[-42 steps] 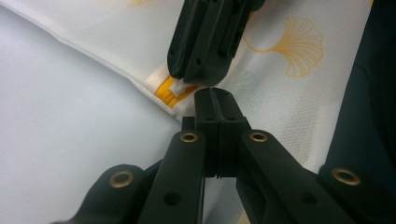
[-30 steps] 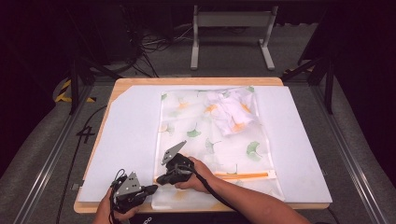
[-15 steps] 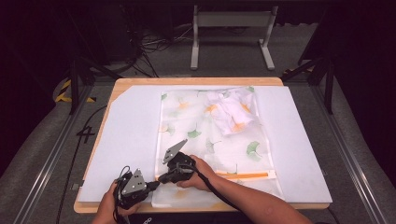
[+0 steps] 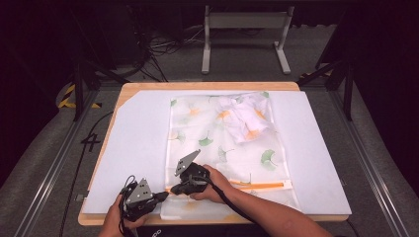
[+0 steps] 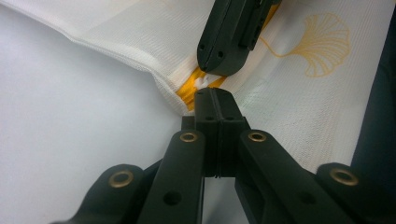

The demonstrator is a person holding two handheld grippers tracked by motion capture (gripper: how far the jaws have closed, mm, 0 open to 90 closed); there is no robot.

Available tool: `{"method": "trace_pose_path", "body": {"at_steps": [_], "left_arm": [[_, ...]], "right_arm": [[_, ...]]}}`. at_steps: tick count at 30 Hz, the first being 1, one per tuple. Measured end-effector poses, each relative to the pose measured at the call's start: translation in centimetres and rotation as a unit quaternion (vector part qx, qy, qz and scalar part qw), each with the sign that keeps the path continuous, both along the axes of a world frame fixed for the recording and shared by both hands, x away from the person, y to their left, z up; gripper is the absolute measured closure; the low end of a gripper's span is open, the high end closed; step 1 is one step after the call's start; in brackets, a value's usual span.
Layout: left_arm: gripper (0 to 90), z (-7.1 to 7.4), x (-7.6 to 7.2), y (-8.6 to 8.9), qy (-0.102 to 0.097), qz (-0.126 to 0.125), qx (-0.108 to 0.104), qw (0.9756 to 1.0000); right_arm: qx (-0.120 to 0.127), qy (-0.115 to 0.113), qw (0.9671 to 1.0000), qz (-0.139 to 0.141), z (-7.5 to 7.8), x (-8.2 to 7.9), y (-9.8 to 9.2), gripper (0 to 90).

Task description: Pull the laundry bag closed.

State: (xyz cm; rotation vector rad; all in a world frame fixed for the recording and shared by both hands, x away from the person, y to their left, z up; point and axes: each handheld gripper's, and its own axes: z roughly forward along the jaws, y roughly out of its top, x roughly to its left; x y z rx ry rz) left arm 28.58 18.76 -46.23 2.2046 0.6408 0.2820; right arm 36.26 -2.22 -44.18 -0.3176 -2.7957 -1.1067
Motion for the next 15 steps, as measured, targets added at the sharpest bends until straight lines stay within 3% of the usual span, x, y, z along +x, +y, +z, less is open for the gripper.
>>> {"method": "trace_pose_path", "body": {"at_steps": [15], "left_arm": [[90.0, -0.02, 0.03, 0.05, 0.0, 0.0, -0.001, 1.0]], "right_arm": [[-0.02, -0.028, 0.9994, 0.001, 0.61, -0.36, -0.58, 90.0]]}}
